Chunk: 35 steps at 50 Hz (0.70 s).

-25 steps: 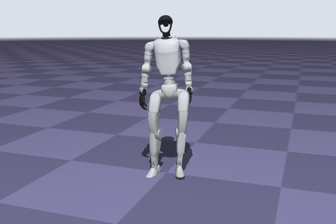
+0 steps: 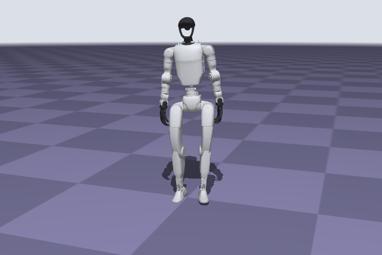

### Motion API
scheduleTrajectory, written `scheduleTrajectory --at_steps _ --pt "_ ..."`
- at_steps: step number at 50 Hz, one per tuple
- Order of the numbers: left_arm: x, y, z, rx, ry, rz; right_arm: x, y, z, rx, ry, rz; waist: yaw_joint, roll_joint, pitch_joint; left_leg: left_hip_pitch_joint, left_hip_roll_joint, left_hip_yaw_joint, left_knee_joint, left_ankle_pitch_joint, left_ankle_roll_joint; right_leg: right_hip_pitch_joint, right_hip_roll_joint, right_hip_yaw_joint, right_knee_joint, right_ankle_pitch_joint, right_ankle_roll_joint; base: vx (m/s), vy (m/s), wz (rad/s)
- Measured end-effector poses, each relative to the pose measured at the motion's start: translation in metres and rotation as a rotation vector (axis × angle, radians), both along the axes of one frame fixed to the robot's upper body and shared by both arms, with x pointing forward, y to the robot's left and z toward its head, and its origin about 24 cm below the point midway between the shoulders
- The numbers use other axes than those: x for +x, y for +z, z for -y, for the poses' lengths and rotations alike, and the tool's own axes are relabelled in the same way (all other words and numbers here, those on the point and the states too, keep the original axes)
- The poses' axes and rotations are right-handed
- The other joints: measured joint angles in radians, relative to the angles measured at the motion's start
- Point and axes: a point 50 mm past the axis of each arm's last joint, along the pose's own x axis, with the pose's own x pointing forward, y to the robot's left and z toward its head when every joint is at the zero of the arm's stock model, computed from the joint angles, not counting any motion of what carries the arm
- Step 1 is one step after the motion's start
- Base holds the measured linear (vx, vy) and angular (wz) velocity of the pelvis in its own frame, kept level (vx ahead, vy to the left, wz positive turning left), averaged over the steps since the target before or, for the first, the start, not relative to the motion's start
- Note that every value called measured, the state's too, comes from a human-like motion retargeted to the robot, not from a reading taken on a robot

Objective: In place motions

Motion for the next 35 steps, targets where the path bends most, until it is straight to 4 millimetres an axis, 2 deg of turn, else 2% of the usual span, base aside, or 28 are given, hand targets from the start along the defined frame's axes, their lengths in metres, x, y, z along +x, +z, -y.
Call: scheduleTrajectory --at_steps 3,7,13,19,23,25,28,30,32,35 --pt "0.002 -0.001 0.007 -0.008 0.023 0.014 -0.02 0.002 0.007 -0.028 -0.034 -0.075 0.04 0.006 -0.003 0.006 0.005 -0.018 0.006 0.0 -0.009 0.015 -0.007 -0.002 -0.023 0.013 0.015 0.0 -0.08 0.29" --pt "0.008 -0.003 0.018 -0.008 0.114 0.057 -0.025 0.004 0.013 -0.064 -0.044 -0.106 0.048 0.01 0.009 0.017 0.008 -0.026 0.006 -0.002 -0.016 0.041 0.01 -0.037 -0.053 0.018 -0.006 -0.08 -0.11 0.14" --pt "-0.009 -0.002 0.023 -0.014 0.146 0.023 -0.022 0.003 0.009 -0.037 -0.046 -0.098 0.003 0.024 -0.013 0.019 0.025 -0.062 0.014 -0.004 -0.039 0.056 0.032 -0.062 -0.064 0.001 -0.029 -0.07 -0.16 0.29" --pt "-0.025 0.001 0.02 0.013 0.139 -0.023 -0.012 0.001 0.003 0.0 -0.004 -0.074 0.006 0.021 -0.019 0.033 0.042 -0.066 0.045 -0.025 -0.059 0.082 0.053 -0.069 -0.068 -0.017 -0.052 -0.04 -0.15 0.03" --pt "-0.032 0.001 0.022 0.033 0.194 -0.023 -0.003 0.001 0.002 0.012 0.035 -0.064 -0.01 0.014 -0.023 0.007 0.056 -0.066 0.131 -0.061 -0.069 0.092 0.056 -0.07 -0.071 -0.027 -0.061 -0.09 -0.17 0.04" --pt "-0.033 0.001 0.024 0.049 0.237 -0.02 0.001 0.001 0.002 0.01 0.045 -0.056 -0.012 0.006 -0.02 -0.02 0.056 -0.053 0.204 -0.065 -0.058 0.095 0.049 -0.07 -0.07 -0.03 -0.063 -0.12 -0.14 0.11" --pt "-0.026 0.0 0.028 0.082 0.334 -0.003 0.008 0.001 0.004 0.004 0.045 -0.04 -0.012 -0.018 0.005 -0.089 0.048 -0.038 0.392 -0.079 0.017 0.109 0.016 -0.083 -0.071 -0.025 -0.068 -0.14 -0.08 0.21" --pt "-0.022 -0.001 0.031 0.091 0.399 0.009 0.008 0.002 0.006 -0.005 0.041 -0.039 0.01 -0.029 0.025 -0.144 0.045 -0.026 0.492 -0.089 0.038 0.114 -0.002 -0.073 -0.07 -0.015 -0.078 -0.15 -0.04 -0.11" --pt "-0.019 -0.001 0.035 0.081 0.434 0.026 0.008 0.003 0.009 -0.019 0.037 -0.043 0.032 -0.016 0.034 -0.202 0.04 -0.049 0.506 -0.072 0.004 0.108 0.007 -0.066 -0.069 -0.008 -0.087 -0.14 -0.03 -0.14" --pt "-0.018 -0.002 0.037 0.053 0.44 0.049 0.007 0.004 0.014 -0.047 0.031 -0.045 0.065 0.011 0.058 -0.299 0.041 -0.109 0.433 -0.027 -0.089 0.106 0.037 -0.061 -0.07 -0.002 -0.107 -0.14 -0.05 -0.15"
